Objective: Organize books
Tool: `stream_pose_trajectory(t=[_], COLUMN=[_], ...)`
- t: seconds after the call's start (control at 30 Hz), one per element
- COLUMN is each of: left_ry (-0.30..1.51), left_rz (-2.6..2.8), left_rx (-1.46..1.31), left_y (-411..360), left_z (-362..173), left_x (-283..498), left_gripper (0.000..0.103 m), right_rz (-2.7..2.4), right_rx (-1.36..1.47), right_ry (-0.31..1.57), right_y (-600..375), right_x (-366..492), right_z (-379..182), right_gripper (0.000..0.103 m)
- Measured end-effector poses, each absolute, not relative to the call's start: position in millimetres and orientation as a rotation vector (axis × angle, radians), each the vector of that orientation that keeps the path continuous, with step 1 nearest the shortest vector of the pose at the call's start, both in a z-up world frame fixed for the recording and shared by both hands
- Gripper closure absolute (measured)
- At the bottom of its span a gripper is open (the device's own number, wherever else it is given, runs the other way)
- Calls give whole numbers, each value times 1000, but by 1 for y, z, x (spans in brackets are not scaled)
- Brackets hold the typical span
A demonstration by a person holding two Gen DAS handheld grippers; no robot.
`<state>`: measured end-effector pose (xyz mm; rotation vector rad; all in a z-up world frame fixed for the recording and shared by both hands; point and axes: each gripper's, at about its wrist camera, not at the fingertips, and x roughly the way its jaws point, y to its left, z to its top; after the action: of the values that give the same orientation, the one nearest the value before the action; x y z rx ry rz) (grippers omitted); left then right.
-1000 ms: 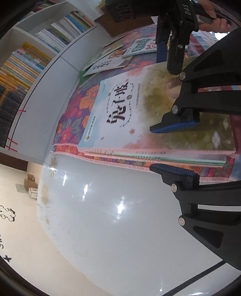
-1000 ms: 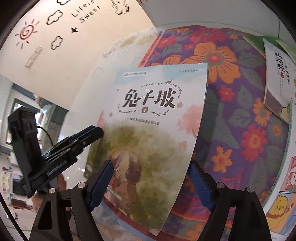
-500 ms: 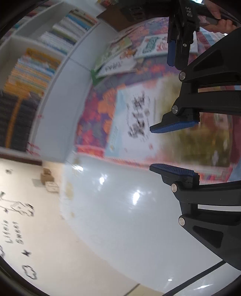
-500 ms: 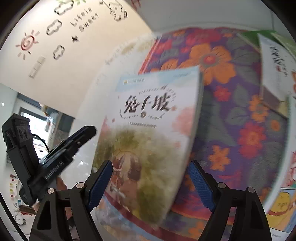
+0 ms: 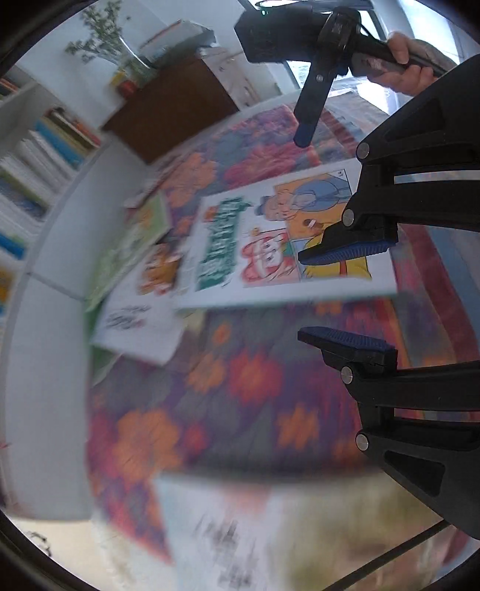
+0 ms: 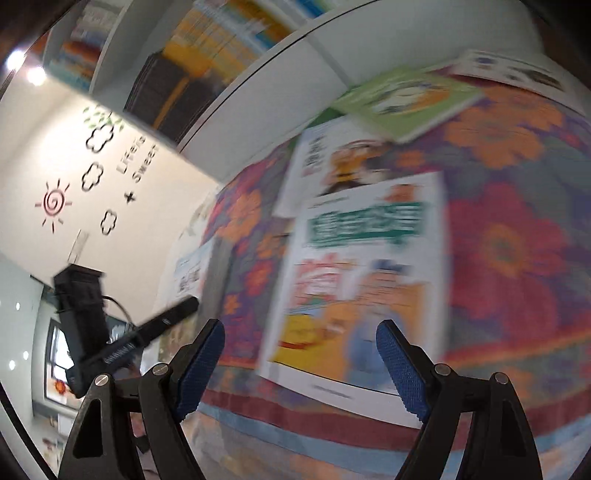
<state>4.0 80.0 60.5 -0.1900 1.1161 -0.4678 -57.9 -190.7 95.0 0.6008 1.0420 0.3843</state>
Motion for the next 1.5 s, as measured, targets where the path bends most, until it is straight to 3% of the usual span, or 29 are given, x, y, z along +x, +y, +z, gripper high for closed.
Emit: stream_pose_trajectory(t=[0.2, 0.43, 0.8, 0.87, 1.07, 1.1, 1.17, 1.23, 1.33, 1.5], left_ry=[1197, 1140, 1143, 1146, 1172, 1173, 1175, 1169, 1162, 1150], left_rz=[-453, -539, -602, -576, -557, -555, -550, -539, -524, -497], left_rx=[-228, -348, -425, -423, -489, -490, -488, -467, -448, -321], left_y=[53, 75, 78, 79, 87, 89, 89, 87, 83, 67], left_z=[25, 16, 9, 8, 2, 2, 2, 4, 6, 17], left_x=[19, 21, 27, 27, 32, 32, 32, 30, 29, 22], left_gripper=[72, 73, 76, 81, 83, 83, 82, 82, 82, 82], right_rz=[401, 511, 541, 550, 579, 598, 619, 623, 659, 583], right_rx=[638, 713, 620, 627, 651, 668, 720, 781, 919, 815], right_ry=[1141, 1060, 1011, 1009, 1082, 1110, 1163, 1204, 1231, 1195], right_y=[-225, -237, -222, -222, -222, -224, -232, -241, -253, -242], right_x=[-45, -47, -44, -38, -18, -10, 8, 21, 30, 21], right_z=[54, 34, 35, 34, 33, 32, 23, 10, -5, 16], right_gripper=[35, 42, 38, 38, 40, 41, 57, 92, 96, 91])
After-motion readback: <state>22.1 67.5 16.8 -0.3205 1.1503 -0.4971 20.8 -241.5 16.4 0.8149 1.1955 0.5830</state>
